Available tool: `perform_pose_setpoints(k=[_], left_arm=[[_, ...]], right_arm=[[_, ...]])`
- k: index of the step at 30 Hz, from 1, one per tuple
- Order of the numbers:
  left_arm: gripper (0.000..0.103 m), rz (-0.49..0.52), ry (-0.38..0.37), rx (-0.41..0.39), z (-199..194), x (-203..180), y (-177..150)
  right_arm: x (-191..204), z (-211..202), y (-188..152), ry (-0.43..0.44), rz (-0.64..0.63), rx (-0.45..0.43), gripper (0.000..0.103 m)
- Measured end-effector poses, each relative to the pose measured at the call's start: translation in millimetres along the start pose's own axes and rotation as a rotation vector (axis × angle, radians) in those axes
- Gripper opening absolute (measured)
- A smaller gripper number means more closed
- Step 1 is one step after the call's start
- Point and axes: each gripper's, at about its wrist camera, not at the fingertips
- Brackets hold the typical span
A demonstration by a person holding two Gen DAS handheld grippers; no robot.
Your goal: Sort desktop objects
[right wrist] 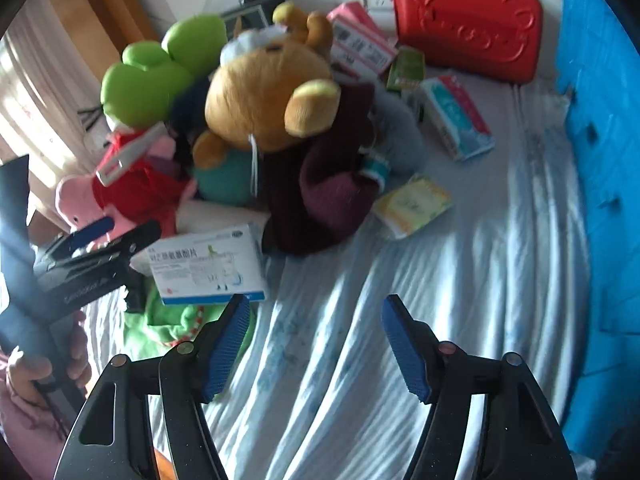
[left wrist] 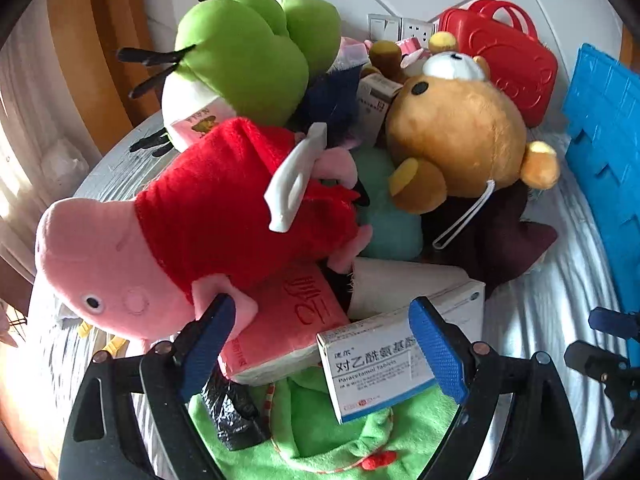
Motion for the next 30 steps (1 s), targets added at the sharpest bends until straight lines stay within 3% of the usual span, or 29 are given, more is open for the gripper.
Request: perform_pose_setpoints(k=[2, 5, 12, 17, 22, 27, 30], left_arm=[[0.090, 0.009, 0.030, 0.022, 10.6, -4.8, -3.3], [0.090, -0.028, 0.008, 0.044, 9.8, -4.2, -12.3], [0.090, 0.009, 0.023, 0.194, 16.1, -10.9, -63.2], [0.090, -0.076, -0.051, 0.148, 1.4, -4.2, -73.5], [0.090, -0.077, -0.076, 0.206, 8.2, -13.9, -82.7], [0.089, -0.089, -0.003, 0.176, 8.2, -8.6, -84.2], [0.086, -0.119, 0.118, 0.110, -6.0, 6.6, -77.6]], right_arm=[[3.4, 16.8, -5.7, 0.015, -0.013, 0.036, 0.068], [11.0, 38.9, -13.0, 0.033, -0.036, 0.076, 0.068], [15.3, 62.9, -23.0, 0.049, -0.057, 0.130, 0.067], [3.4, 54.9, -15.0, 0.023, -0.037, 0.078, 0.067], [-1.9, 57.6, 6.9, -0.050, -0.060, 0.020, 0.067], [12.5, 76.2, 14.4, -0.058, -0.137, 0.020, 0.067], [32.5, 82.2, 2.8, 0.013, -0.199, 0.066, 0.065]])
Point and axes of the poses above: each gripper's, at about its wrist camera, not at the fingertips, and z roughly the way its jaws point, x to its left, y to its top, and after that the axes turned 1 degree about -y, right-handed
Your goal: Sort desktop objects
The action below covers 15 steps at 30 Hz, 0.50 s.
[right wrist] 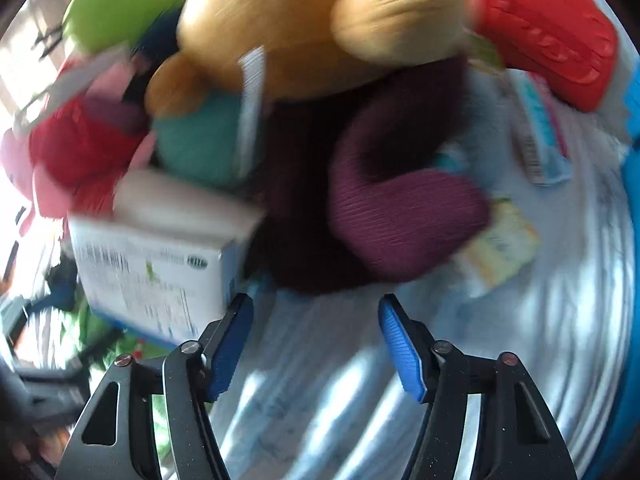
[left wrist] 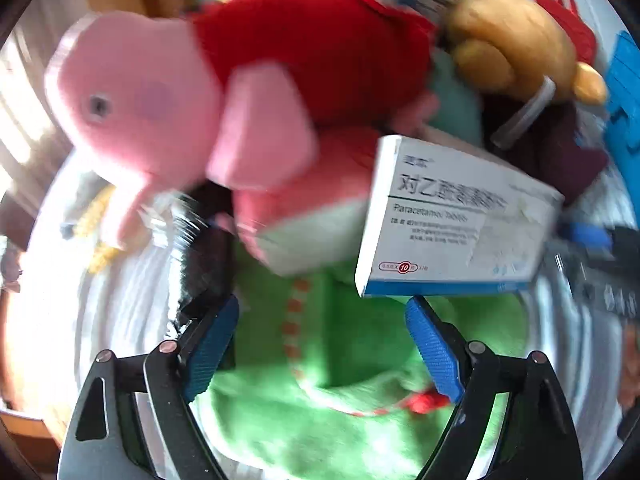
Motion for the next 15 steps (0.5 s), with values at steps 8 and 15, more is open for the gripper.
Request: perform_pose_setpoints(k=[8, 15], left_arm=[[0.086, -0.113, 0.029, -0.041, -37.3, 33.9, 2.6], [0.086, -0.053, -0.013, -0.117, -68.8, 16.7, 1.9]], right_arm=[[75.4, -16.7, -33.8, 0.199, -0.137, 0.023, 0.064], [21.2, -28.4, -23.4, 0.112, -0.021, -0.004, 0.064]])
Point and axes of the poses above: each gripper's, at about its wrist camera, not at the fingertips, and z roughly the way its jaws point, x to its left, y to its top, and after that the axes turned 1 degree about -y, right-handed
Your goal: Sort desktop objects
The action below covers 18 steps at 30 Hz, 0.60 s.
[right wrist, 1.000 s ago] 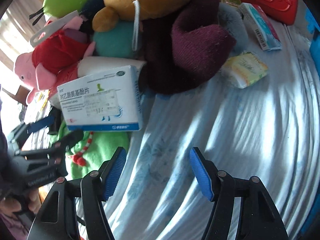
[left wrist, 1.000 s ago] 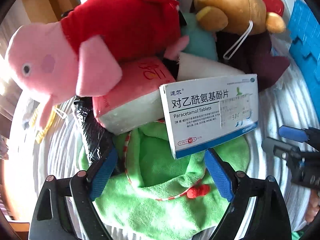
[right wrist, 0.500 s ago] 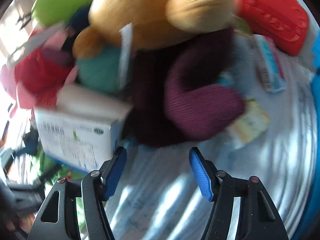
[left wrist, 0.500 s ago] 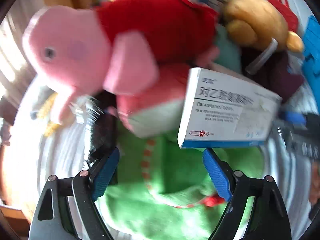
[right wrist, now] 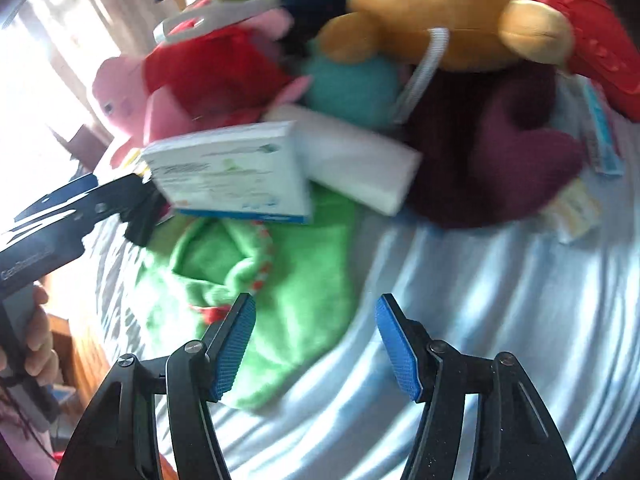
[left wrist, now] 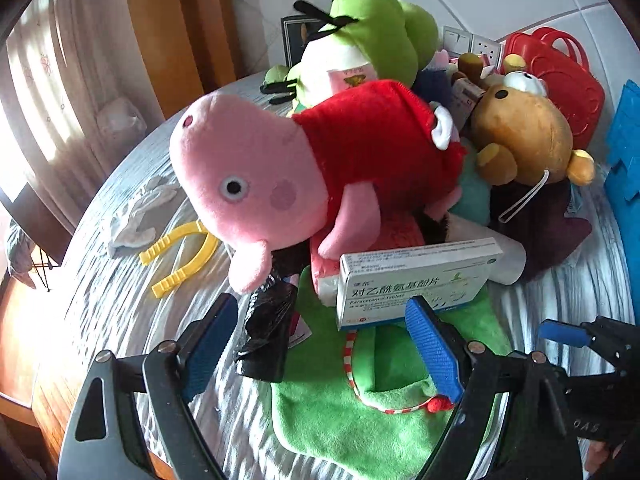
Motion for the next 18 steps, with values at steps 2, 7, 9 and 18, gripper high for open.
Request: perform_pose_setpoints(k=[2, 7, 9, 18], left_arm=[[0.086, 0.002, -0.022, -0.001, -0.3, -6.2, 6.7], [0.086, -0.001, 0.031, 0.009, 58.8, -14.3, 73.8], [0.087, 0.017, 0.062, 0.060, 71.9, -21.1, 79.9], [0.086, 0.068, -0.111, 0.203, 55.7, -17.6, 24.8]], right_arm=[[-14.3, -6.8, 1.9, -0.030, 0.031, -0.022, 0.064], [-36.7, -18.7, 9.0, -0.059, 0.091, -0.059, 0.064], [-45.7, -17.0, 19.6, -0.056, 0.093, -0.065, 0.064], [-33.3, -7.9, 17.7, -0.001, 0.072, -0.020, 0.064]])
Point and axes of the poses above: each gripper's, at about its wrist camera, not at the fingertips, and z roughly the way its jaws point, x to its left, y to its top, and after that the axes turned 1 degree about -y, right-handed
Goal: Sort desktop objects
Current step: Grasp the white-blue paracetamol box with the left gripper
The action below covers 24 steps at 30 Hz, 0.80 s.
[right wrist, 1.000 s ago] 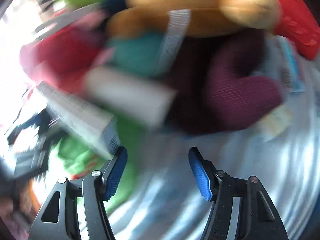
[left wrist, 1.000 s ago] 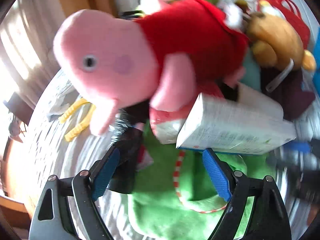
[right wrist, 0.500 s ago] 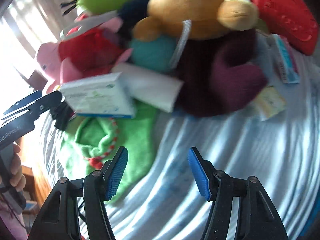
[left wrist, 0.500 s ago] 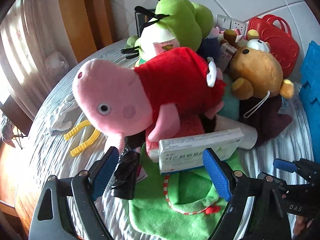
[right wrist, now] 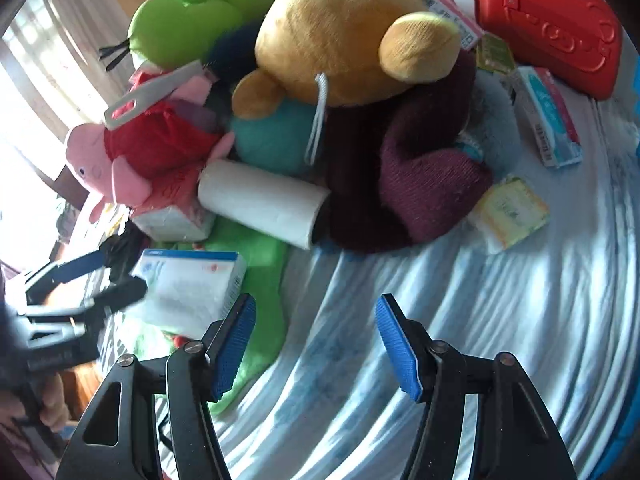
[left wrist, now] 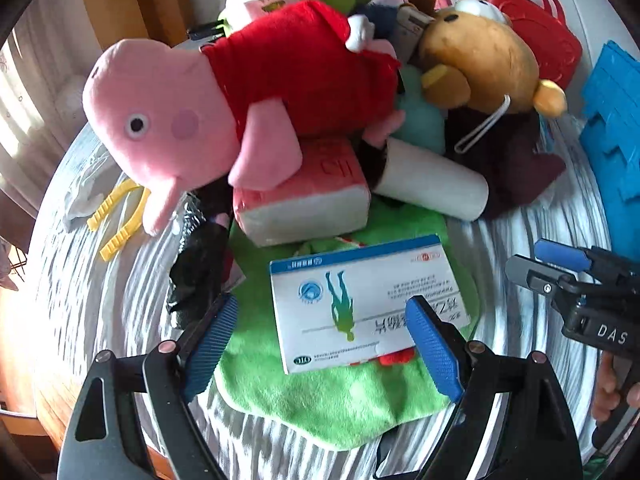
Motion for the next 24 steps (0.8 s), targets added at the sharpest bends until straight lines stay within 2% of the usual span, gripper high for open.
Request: perform_pose_setpoints(k=[4, 7, 11, 13, 15, 17, 19, 22, 24], left_arm=[[0.086, 0.071, -0.012, -0.025, -4.1, -1.5, -5.4], [0.086, 0.097, 0.018, -0.032, 0.2, 2.2, 4.5], [0.086, 0.147, 0.010, -0.038, 11.7, 9.1, 18.9], [0.086, 0.185, 0.005, -0.011, 24.8, 11.5, 25.9], [0.086, 0.215, -0.050, 0.018, 36.0, 14.8, 31.1], [0.086, 0.243, -0.158, 0.052, 40.8, 18.3, 33.2], [0.086, 0.313, -0.249, 0.085, 40.8, 17.5, 30.5], [0.086, 0.469, -0.304, 0.076, 36.2, 10.9, 23.7], [0.086, 0.544, -0.322, 0.077, 40.2, 6.2, 25.5]], right_arm=[[6.7, 15.3, -12.6, 0.009, 0.007, 0.033, 0.064], [9.3, 18.3, -26.9, 0.027, 0.014, 0.058, 0.064], [31.9, 27.9, -51.6, 0.018, 0.009, 0.084, 0.064], [42.9, 34.0, -57.3, 0.028, 0.029, 0.096, 0.064], [53.1, 40.5, -56.9, 0.010, 0.047, 0.085, 0.064], [61.2, 46.6, -50.8, -0.059, 0.078, 0.049, 0.064], [61.0, 52.3, -42.3, -0.119, 0.156, 0.008, 0.064], [54.7, 51.8, -34.3, -0.204, 0.262, -0.048, 0.063], [52.3, 42.2, -37.6, -0.219, 0.313, -0.076, 0.063]])
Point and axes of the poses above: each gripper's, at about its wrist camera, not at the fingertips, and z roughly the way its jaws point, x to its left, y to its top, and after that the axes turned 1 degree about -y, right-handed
